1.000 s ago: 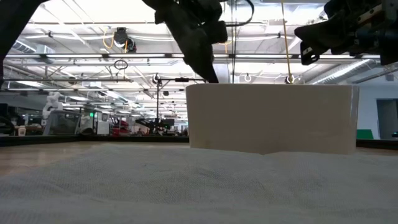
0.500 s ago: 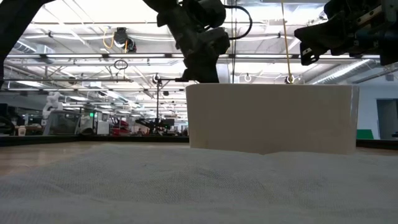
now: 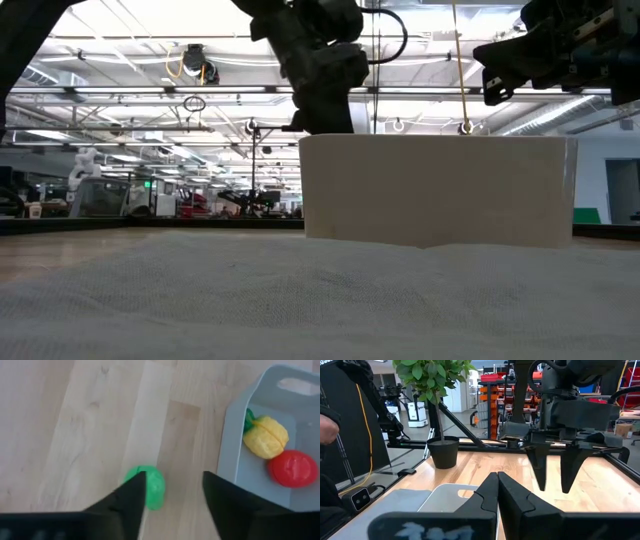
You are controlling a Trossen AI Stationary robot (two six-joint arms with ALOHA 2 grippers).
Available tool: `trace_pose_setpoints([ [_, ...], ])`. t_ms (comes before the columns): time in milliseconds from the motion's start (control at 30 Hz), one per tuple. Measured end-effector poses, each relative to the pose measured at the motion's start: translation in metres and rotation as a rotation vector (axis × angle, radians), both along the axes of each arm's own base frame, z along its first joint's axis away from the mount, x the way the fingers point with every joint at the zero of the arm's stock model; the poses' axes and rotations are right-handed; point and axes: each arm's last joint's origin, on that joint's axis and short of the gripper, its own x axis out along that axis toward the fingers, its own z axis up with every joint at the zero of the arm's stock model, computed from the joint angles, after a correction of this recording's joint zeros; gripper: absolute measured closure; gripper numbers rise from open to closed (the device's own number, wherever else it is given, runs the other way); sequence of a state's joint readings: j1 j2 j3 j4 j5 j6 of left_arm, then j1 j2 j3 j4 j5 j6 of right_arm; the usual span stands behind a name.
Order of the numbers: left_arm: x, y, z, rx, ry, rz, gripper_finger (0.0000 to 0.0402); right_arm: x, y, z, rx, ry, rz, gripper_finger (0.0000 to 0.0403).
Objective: Pick and placing Produce into tupperware
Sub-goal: Put the green pear into the gray bin
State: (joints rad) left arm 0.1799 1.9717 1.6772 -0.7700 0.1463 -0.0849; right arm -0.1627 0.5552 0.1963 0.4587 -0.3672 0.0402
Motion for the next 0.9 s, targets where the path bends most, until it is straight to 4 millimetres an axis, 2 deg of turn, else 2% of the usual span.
trace_pose_setpoints([
  [200, -0.004, -0.001, -0.002, -0.007, 0.040, -0.022, 0.0099, 0.000, 0.000, 0.000, 0.000, 0.000, 0.000, 0.0403],
  [367, -0.005, -0.001, -0.003, 0.007, 0.057, -0.019, 0.0044, 0.000, 0.000, 0.000, 0.000, 0.000, 0.000, 0.0403],
  [567, -0.005, -0.007, -0.004, 0.066, 0.070, -0.112, 0.0017, 0.000, 0.000, 0.000, 0.001, 0.005, 0.000, 0.0403],
  [667, -0.002, -0.010, -0.011, 0.115, 0.090, -0.162, 0.0016, 0.000, 0.000, -0.002, 0.003, 0.020, 0.000, 0.0403],
  [900, 0.006, -0.008, -0.033, 0.118, 0.137, -0.138, 0.0016, 0.000, 0.000, -0.003, -0.005, 0.031, 0.000, 0.0403],
])
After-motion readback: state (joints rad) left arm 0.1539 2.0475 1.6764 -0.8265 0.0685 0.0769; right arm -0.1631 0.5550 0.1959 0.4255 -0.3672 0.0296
